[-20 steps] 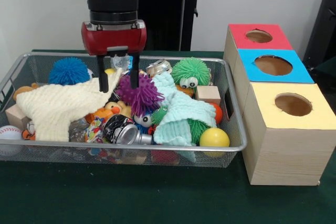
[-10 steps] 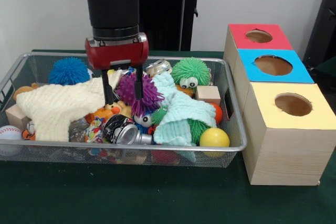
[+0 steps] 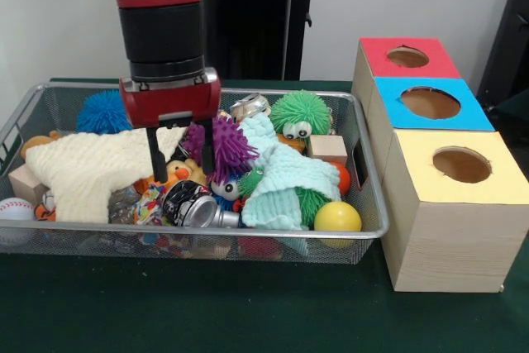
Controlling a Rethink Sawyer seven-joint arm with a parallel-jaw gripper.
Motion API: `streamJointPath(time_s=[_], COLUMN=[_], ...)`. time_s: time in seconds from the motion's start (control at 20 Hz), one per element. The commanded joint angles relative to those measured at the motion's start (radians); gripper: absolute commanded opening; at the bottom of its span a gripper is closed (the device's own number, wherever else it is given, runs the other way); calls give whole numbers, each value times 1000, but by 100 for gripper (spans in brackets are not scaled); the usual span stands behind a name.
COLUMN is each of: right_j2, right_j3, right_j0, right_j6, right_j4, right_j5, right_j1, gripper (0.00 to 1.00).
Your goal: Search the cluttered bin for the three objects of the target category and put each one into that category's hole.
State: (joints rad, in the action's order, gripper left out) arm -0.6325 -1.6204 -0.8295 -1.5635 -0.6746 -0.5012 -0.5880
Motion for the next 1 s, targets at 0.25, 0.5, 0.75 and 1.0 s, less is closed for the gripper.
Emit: streamJointPath(time_s=[0.25,0.5,0.75,1.0], right_j2=[-84,-80,-84,-85], right_j3=[95,85,81,82], right_j0=[-20,-19,-21,-28], right_j6=[285,278,292,311], right_j4=[-85,-132,-163,-210], right_j5=[-63,-32,-30,-24], right_j1=[31,42,41,43], gripper=[100,100,100,100])
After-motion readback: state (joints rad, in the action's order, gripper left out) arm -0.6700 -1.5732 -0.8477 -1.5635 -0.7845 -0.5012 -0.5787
